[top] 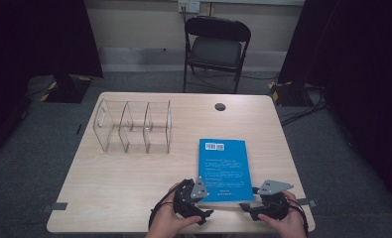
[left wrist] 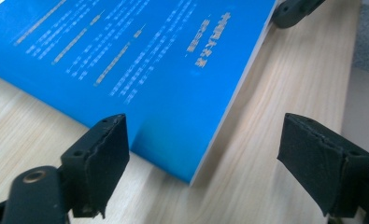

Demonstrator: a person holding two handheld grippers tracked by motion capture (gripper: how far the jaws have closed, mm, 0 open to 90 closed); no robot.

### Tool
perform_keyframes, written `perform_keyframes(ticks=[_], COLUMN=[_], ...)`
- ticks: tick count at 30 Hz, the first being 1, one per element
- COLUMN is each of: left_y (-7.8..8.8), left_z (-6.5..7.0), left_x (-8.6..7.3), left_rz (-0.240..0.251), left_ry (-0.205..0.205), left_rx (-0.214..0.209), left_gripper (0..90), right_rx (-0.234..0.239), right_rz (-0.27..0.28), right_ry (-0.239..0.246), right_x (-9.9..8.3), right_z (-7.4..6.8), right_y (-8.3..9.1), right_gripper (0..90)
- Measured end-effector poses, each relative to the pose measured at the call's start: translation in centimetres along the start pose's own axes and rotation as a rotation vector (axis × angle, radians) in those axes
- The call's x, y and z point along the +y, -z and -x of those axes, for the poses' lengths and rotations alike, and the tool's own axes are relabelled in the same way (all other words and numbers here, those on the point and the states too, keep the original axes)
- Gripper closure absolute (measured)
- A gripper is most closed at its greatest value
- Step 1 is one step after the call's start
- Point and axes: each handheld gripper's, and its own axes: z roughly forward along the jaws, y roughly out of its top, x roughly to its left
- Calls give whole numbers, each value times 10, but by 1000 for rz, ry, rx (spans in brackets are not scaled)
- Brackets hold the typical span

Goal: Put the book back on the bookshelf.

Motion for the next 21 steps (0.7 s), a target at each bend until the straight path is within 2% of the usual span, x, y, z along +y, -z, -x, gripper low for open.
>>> perform_keyframes(ticks=[8, 10, 14, 18, 20, 21], left_y=[-5, -9, -12, -15, -21, -21], left_z=[3, 4, 3, 1, 4, 4], left_x=[7, 7, 6, 10, 15, 15], left_rz=[-8, -18, -6, -2, -4, -4], left_ry=[-18, -22, -29, -14, -40, -40], left_rx=[-14, -3, 2, -1, 10, 10], left_gripper=[161, 161, 156, 155, 151, 152], right_rx=[3, 7, 10, 13, 11, 13], right_rz=[17, 19, 25, 29, 35, 37], right_ry=[0, -5, -13, -17, -18, -22], right_x=[3, 3, 3, 4, 5, 5], right_z=[1, 1, 1, 1, 2, 2], right_y=[2, 3, 3, 3, 4, 4], right_gripper=[276, 276, 276, 276, 276, 276])
